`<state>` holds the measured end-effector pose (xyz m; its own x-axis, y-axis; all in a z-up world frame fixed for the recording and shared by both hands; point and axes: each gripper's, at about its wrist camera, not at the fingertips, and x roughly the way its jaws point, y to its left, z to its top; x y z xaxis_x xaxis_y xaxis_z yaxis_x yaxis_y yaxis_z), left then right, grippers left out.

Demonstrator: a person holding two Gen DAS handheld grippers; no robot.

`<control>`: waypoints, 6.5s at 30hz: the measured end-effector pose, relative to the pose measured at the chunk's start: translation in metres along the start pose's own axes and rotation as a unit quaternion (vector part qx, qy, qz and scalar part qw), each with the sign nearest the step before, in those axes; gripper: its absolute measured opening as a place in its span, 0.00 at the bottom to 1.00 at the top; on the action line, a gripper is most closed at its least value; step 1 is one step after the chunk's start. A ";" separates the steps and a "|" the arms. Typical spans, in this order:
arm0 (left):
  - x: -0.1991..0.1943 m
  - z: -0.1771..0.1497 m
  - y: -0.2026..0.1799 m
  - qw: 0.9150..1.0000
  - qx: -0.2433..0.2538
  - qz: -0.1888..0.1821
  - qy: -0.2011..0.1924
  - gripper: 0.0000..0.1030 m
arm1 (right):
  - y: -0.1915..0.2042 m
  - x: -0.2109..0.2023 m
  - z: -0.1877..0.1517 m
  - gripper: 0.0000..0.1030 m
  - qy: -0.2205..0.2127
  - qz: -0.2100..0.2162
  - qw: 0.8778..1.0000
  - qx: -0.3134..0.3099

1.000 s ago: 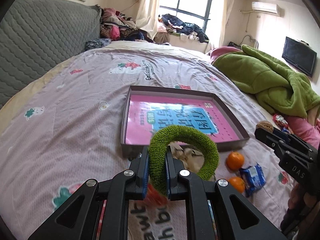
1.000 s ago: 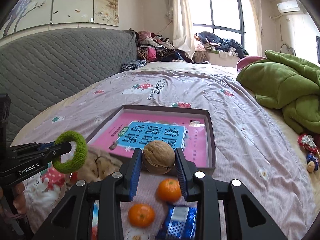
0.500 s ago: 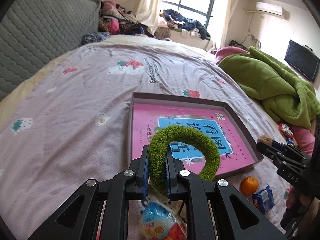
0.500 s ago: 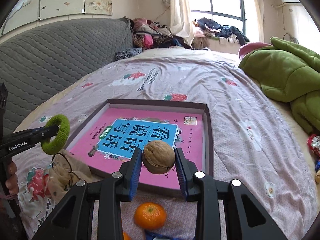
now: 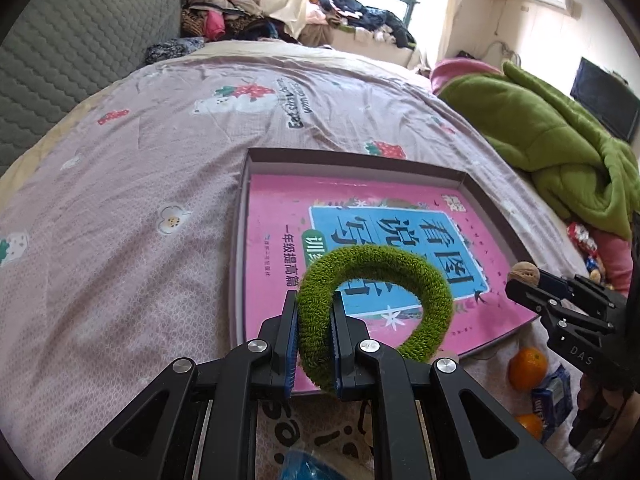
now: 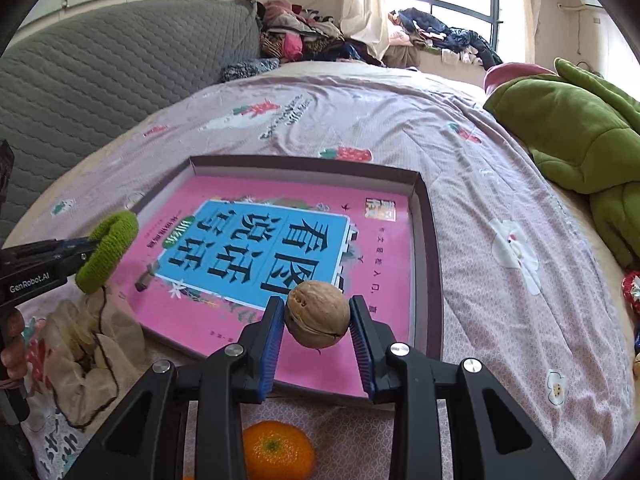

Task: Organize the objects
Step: 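Carry the green ring with left tool while right tool carries the walnut over the tray, then open left tool to drop the ring on the book while right tool releases the walnut, then move left tool toward the beige scrunchie while right tool approaches the blue snack packet, then close left tool on the beige scrunchie while right tool grasps the blue snack packet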

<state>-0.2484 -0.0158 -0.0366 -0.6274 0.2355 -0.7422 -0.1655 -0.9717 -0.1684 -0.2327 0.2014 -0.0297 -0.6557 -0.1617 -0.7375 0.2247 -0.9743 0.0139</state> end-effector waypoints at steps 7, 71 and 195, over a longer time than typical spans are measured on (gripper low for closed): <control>0.002 0.011 0.002 1.000 -0.006 0.012 -0.004 0.13 | -0.002 0.008 0.001 0.33 0.015 -0.013 1.000 -0.001; -0.022 0.011 0.006 0.999 -0.034 0.036 0.013 0.42 | -0.004 -0.026 0.012 0.40 0.009 -0.011 1.000 0.022; -0.128 -0.107 -0.077 1.000 0.022 0.011 0.010 0.43 | 0.022 -0.129 -0.121 0.45 0.017 0.017 0.999 0.035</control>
<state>-0.0742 0.0268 0.0022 -0.6164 0.2128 -0.7582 -0.1853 -0.9749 -0.1230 -0.0557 0.2199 -0.0157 -0.6234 -0.1902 -0.7584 0.1938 -0.9773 0.0858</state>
